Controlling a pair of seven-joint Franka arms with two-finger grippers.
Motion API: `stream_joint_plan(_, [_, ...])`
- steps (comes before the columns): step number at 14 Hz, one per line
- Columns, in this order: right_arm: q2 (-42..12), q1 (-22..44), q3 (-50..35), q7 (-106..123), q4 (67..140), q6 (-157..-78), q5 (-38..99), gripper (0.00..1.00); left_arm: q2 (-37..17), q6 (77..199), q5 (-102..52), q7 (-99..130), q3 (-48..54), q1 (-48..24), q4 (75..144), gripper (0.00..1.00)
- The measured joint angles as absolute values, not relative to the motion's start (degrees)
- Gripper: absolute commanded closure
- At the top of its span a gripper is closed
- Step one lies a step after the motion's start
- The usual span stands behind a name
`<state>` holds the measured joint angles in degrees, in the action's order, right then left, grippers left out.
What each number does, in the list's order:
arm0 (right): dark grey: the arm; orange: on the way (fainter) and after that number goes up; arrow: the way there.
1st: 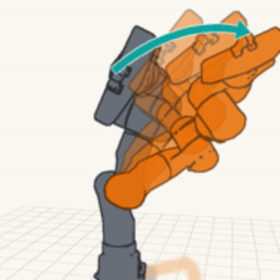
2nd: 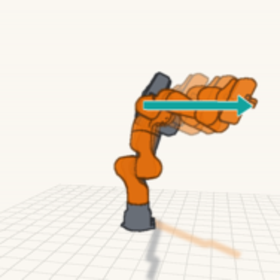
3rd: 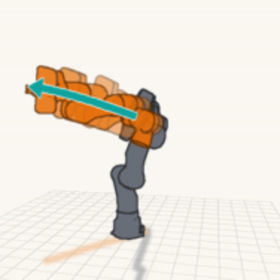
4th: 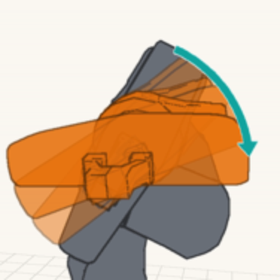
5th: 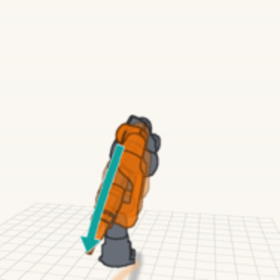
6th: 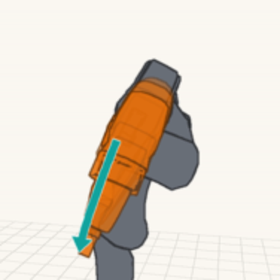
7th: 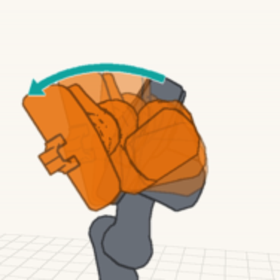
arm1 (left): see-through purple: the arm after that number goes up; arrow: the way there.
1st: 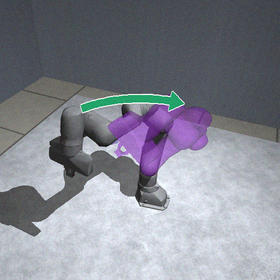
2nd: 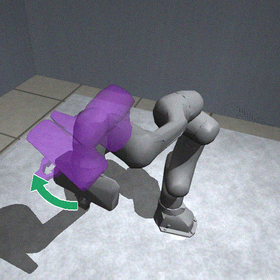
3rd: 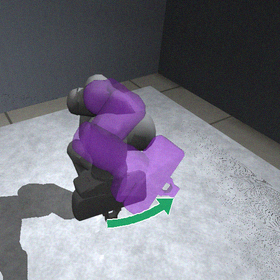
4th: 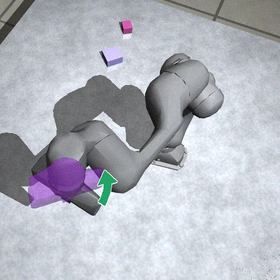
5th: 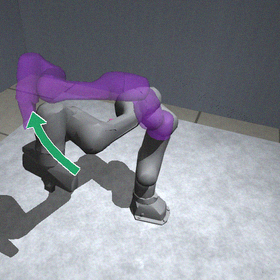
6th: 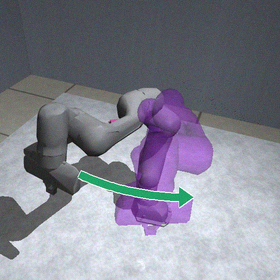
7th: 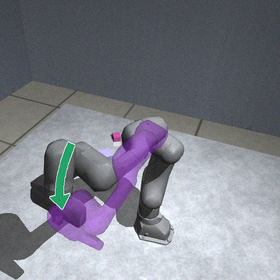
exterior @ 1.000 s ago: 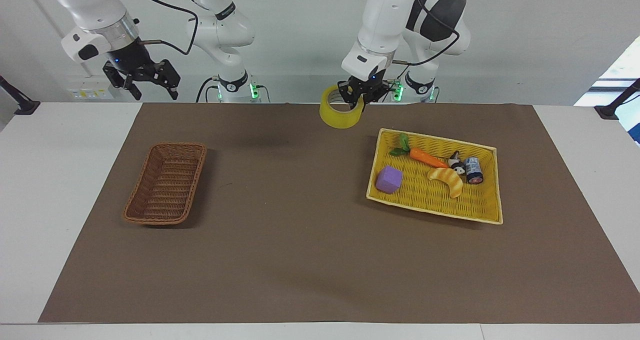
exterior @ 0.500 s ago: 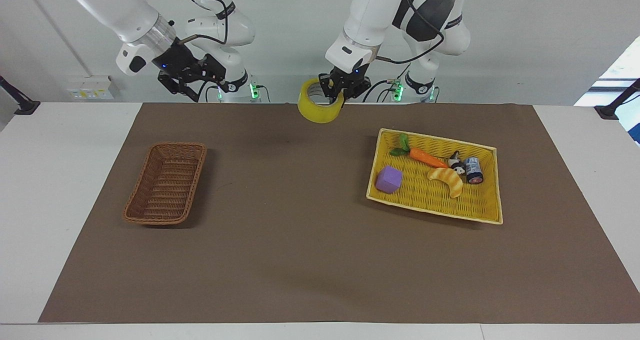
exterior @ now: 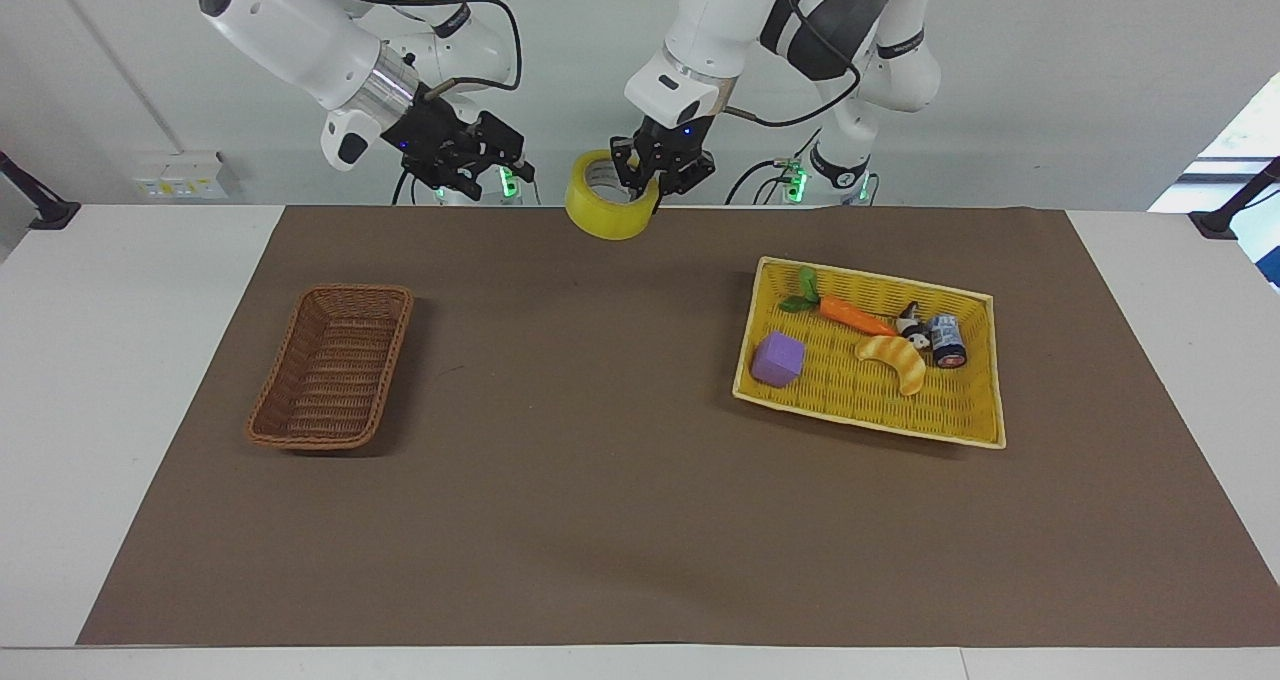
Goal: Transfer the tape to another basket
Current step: 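Carry the tape with the left gripper while the right gripper reaches it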
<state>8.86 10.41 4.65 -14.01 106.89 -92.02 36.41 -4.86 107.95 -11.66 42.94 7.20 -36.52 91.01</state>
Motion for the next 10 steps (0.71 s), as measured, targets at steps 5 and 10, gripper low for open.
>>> stream_joint_plan(5, [9.19, 11.53, 4.61, -22.56, 109.12, -98.12, 44.77, 0.00, -5.86, 109.60, -11.66, 42.94, 7.25, -37.53, 91.01, 1.00])
stream_joint_plan(10, [10.12, 13.38, 4.55, -23.86, 110.68, -99.22, 44.75, 0.00, -5.97, 111.10, -11.66, 42.94, 7.26, -38.54, 90.99, 1.00])
